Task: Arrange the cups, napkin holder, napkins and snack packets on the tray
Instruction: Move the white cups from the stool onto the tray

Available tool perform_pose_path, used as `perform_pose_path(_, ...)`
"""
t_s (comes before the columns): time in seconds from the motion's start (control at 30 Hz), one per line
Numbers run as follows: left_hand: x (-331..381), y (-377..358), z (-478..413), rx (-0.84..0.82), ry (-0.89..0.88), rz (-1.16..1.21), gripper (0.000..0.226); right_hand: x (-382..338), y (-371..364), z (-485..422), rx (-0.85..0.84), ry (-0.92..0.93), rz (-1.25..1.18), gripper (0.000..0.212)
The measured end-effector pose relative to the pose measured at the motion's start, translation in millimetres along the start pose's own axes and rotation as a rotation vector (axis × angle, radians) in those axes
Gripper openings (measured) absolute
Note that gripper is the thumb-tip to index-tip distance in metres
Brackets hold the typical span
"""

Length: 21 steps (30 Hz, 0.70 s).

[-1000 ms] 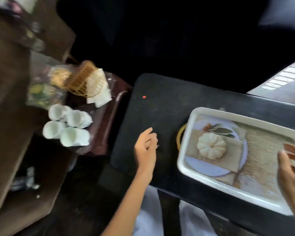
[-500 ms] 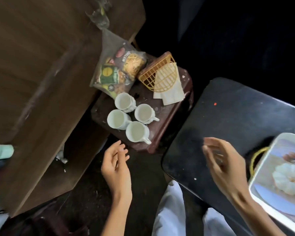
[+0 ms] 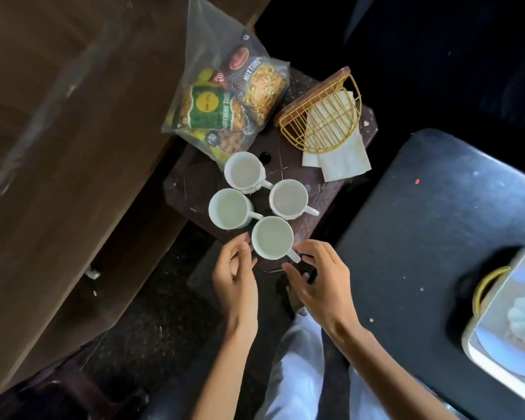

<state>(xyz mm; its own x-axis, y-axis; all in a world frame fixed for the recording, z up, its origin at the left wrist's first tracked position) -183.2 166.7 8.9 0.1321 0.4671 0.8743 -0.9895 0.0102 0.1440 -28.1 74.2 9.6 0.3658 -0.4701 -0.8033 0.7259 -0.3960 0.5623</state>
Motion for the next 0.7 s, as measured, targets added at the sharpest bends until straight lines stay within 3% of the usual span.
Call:
perform_pose_path(0.3,-3.2,-3.4,-2.7,-0.037,0.039,0.005,0.023,12.9,-3.2,3.3,0.030,-0.064,-0.068,0.011)
perform_pose_path(0.53,-3.3,-8.0,13.8,-0.028,0.037,-0.021,0.026,16.2,13.9,11.8,0.056,-0.060,-0.146,0.008)
perform_pose_path(0.7,-2.9,-29.7,42.0,-0.118,0.036,-0.025,0.025,30.7,53.8,36.2,0.127,-0.074,-0.173,0.012)
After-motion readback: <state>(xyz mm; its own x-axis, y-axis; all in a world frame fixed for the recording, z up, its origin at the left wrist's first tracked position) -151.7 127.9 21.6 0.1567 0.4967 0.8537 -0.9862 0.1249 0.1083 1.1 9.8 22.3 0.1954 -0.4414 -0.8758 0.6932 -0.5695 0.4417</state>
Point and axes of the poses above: each hand's wrist, its own z-axis away from the middle knuckle, its own y-axis out of the back of the hand, x = y × z, the point moved 8 cm from there along -z, towards the middle knuckle, and after that the axes turned 6 degrees about z, right-handed, at the moved point
